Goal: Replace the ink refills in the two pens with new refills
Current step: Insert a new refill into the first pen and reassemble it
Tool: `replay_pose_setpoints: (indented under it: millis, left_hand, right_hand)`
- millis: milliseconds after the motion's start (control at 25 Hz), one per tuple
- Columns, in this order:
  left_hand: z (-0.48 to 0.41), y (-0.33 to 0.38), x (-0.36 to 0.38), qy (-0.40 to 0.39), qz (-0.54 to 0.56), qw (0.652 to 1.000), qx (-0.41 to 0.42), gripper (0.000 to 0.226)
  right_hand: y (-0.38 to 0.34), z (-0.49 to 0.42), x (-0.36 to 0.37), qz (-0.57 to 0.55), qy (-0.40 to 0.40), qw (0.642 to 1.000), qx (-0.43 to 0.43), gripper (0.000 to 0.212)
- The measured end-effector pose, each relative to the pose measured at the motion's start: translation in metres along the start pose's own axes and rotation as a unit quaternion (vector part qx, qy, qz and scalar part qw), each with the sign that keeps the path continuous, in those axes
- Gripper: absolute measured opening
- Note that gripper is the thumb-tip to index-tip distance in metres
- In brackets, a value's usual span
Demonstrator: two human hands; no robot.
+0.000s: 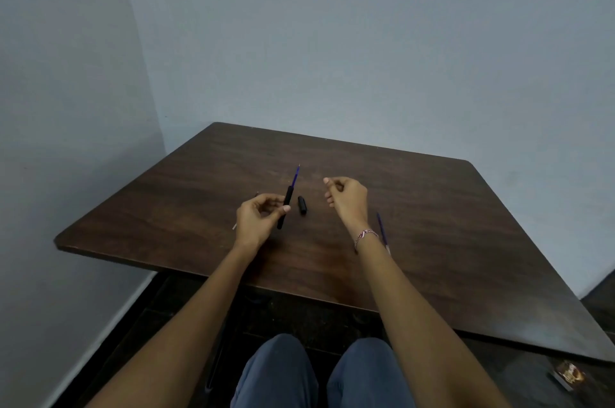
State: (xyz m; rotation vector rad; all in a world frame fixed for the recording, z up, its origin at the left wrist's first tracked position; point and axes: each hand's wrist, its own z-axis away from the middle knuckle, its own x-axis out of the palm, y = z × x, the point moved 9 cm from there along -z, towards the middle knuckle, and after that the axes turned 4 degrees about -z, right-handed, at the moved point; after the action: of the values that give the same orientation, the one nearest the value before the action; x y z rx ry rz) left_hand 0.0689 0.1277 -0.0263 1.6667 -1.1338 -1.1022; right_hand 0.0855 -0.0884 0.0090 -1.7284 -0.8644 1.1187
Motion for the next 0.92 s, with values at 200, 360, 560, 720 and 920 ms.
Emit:
replay_pose_setpoints:
  millis: [200,360,560,720,920]
  left_hand:
    - [0.006,-0.008,-0.009,0.014,-0.023,1.0,-0.011,0.022]
    - [0.006,-0.013,-0.012,0.015,-0.008,1.0,-0.013,0.021]
    - [0.006,-0.015,-0.012,0.015,0.019,1.0,-0.018,0.02]
    - [0.003,-0.019,-0.01,0.008,0.022,0.999,-0.025,0.022]
    - [0.004,-0.019,-0.008,-0.002,0.022,0.999,-0.023,0.021]
  right_hand:
    - [-0.01,-0.005,0.051,0.084,-0.081,0.993,-0.032,0.02]
    - [-0.006,0.005,0.092,0.156,-0.156,0.973,-0.061,0.036]
    - [-0.005,0.009,0.115,0.195,-0.199,0.957,-0.08,0.03]
    - [-0.004,0.007,0.123,0.261,-0.204,0.939,-0.094,0.024]
    - [-0.002,0.007,0.121,0.291,-0.202,0.93,-0.096,0.012]
